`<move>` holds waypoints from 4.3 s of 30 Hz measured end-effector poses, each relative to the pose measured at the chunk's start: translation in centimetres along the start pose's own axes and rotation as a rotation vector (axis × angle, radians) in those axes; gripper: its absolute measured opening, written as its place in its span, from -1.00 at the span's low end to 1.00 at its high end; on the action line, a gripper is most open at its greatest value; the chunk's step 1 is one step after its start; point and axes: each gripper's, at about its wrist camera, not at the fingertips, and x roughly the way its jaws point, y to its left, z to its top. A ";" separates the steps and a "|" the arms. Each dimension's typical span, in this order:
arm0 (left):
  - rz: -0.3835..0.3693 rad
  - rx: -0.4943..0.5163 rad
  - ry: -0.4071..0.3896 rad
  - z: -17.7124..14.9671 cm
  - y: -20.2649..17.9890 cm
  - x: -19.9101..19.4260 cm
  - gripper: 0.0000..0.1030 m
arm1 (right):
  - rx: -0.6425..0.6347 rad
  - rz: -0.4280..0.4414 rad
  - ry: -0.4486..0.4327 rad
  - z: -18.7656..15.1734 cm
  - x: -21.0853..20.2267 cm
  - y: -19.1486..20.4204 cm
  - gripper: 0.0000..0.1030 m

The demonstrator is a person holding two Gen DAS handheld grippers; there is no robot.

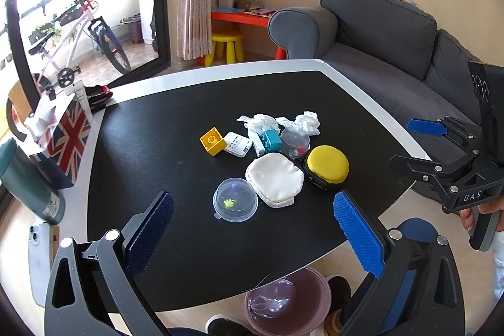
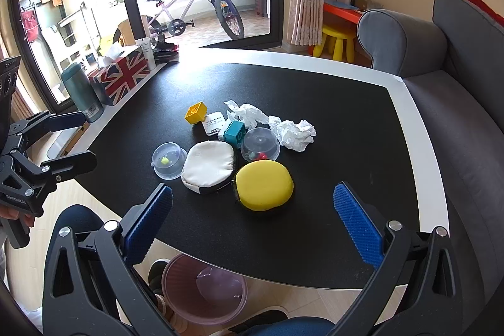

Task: Collect trash

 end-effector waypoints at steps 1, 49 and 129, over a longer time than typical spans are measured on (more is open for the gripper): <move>0.000 -0.001 0.000 0.0 0.1 0.0 0.89 | 0.000 -0.001 0.000 0.0 0.0 0.0 0.94; 0.015 -0.014 0.036 -0.4 0.4 1.4 0.89 | -0.110 0.041 0.258 0.8 10.4 -1.2 0.94; -0.071 0.007 0.197 -1.1 2.0 6.7 0.08 | -0.013 0.076 0.187 -1.1 5.2 -0.9 0.49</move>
